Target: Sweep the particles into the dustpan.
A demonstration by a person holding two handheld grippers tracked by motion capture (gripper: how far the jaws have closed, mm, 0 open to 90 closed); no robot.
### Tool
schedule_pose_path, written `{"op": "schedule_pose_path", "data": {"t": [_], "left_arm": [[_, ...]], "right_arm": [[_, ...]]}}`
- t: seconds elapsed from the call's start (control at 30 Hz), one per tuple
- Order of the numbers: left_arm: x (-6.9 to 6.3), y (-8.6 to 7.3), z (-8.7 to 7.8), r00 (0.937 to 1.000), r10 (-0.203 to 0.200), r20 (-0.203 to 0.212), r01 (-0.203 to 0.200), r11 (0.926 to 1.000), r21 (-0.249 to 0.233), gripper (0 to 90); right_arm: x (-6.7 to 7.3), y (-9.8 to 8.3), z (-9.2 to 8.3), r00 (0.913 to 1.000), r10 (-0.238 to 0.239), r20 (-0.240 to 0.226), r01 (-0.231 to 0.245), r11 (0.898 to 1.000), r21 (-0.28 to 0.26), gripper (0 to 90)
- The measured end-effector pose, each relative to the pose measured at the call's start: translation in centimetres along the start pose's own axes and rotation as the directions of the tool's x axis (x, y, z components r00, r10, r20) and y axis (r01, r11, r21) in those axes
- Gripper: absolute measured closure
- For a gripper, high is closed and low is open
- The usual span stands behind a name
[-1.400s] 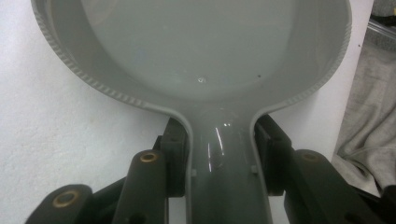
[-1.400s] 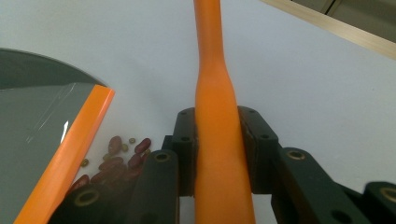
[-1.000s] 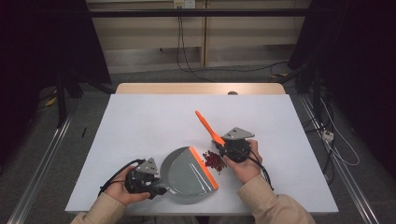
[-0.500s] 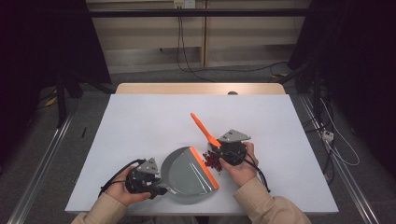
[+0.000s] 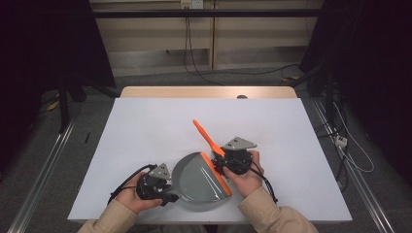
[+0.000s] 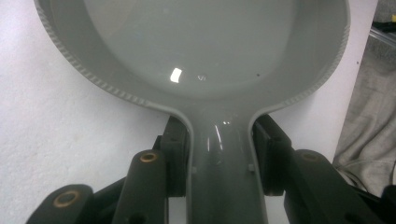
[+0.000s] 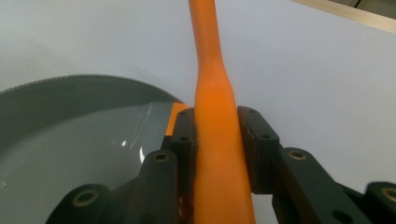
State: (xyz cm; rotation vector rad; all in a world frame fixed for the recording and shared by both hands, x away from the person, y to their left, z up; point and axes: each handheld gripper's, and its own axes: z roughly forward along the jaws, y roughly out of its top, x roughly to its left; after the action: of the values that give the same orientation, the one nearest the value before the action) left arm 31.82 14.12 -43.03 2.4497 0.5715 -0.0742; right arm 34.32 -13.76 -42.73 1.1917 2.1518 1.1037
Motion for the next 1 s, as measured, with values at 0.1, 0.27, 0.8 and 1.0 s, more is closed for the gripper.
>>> {"op": "schedule_pose_path", "data": {"t": [0.1,0.27,0.8,1.0], "left_arm": [[0.0,0.1,0.1,1.0,-0.007,0.001,0.007,1.0,-0.002,62.7],[-0.1,0.2,0.2,0.9999,-0.012,0.0,0.012,0.9999,-0.003,62.8],[0.0,0.2,0.2,0.9996,-0.029,0.007,0.029,0.9996,-0.001,62.8],[0.0,0.0,0.2,0.9995,-0.031,0.003,0.031,0.9995,-0.008,62.8]], "right_arm": [[0.3,0.0,0.0,0.9999,0.01,-0.011,-0.011,1.0,-0.004,69.8],[0.9,0.1,0.1,0.9993,0.03,-0.023,-0.03,1.0,-0.01,69.8],[3.1,0.5,0.1,0.997,0.055,-0.055,-0.058,0.997,-0.057,70.0],[4.6,1.5,0.2,0.9905,0.05,-0.128,-0.06,0.995,-0.076,70.7]]}}
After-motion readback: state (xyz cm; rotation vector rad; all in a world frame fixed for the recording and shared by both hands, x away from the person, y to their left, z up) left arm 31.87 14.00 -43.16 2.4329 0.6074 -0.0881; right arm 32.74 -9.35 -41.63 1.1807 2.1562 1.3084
